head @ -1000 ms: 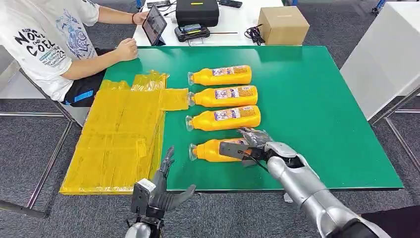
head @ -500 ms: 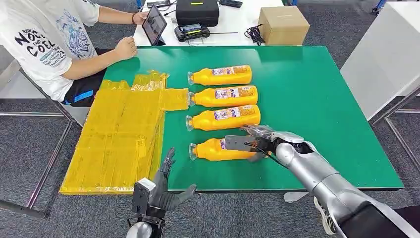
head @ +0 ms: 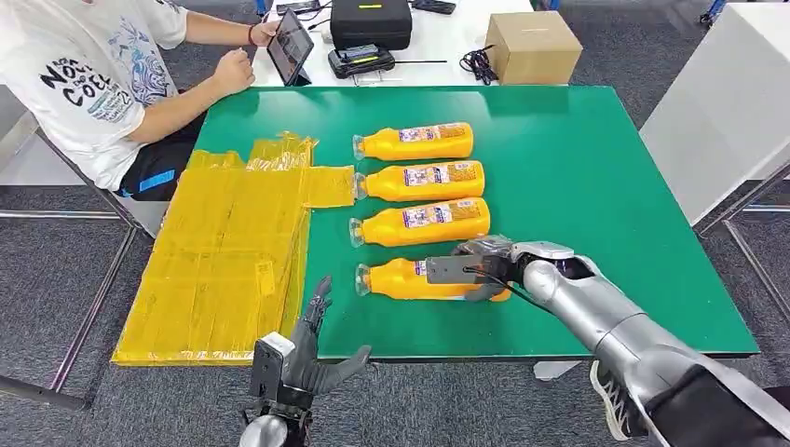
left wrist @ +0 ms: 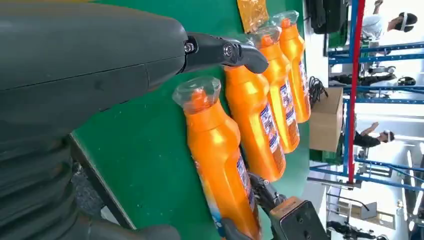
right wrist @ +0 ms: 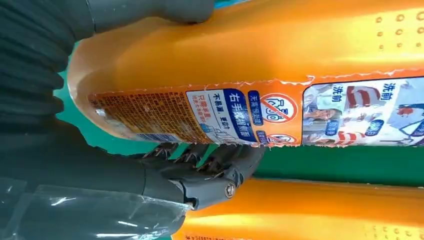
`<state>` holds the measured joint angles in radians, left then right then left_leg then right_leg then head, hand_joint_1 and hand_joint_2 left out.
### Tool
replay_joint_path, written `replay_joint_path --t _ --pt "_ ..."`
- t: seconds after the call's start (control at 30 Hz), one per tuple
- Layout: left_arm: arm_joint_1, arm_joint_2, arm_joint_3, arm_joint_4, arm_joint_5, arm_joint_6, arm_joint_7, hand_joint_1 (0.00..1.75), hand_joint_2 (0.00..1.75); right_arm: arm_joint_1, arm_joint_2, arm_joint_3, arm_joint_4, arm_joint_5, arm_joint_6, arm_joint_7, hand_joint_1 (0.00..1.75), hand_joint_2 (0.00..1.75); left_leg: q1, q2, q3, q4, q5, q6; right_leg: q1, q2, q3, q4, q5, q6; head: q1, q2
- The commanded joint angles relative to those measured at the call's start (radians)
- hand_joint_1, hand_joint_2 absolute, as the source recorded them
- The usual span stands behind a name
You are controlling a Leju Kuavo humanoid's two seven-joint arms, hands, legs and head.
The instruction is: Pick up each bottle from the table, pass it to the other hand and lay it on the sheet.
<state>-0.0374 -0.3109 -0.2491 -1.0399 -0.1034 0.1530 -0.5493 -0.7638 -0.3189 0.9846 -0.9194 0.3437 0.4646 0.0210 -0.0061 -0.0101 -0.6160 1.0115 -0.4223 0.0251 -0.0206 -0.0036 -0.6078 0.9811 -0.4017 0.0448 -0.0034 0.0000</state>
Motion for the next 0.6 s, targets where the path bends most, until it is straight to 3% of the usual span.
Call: replay_joint_path --t 0.03,0.53,0.6 --pt "-0.032 0.009 -0.010 0.055 0.002 0.002 0.003 0.00 1.75 -0.061 -0.008 0.081 0.043 -0.002 0.009 -0.002 1.40 1.75 0.000 0.001 0.002 0.000 -0.001 -0.001 0.000 0.000 0.002 0.000 -0.001 -0.001 0.000 0.000" --pt "-0.033 0.009 -0.016 0.058 0.003 0.000 0.003 0.00 1.75 -0.066 -0.013 0.096 0.041 -0.016 0.017 -0.004 1.38 1.75 0.000 0.001 0.003 0.000 -0.001 -0.001 0.001 0.001 0.003 0.000 -0.001 -0.002 0.000 0.000" --pt "-0.034 0.011 -0.024 0.061 0.009 0.003 0.003 0.00 1.75 -0.075 -0.023 0.128 0.034 -0.052 0.015 -0.004 1.47 1.75 0.001 0.001 0.003 0.000 -0.001 -0.001 0.001 0.001 0.003 0.000 -0.001 -0.002 0.000 0.000"
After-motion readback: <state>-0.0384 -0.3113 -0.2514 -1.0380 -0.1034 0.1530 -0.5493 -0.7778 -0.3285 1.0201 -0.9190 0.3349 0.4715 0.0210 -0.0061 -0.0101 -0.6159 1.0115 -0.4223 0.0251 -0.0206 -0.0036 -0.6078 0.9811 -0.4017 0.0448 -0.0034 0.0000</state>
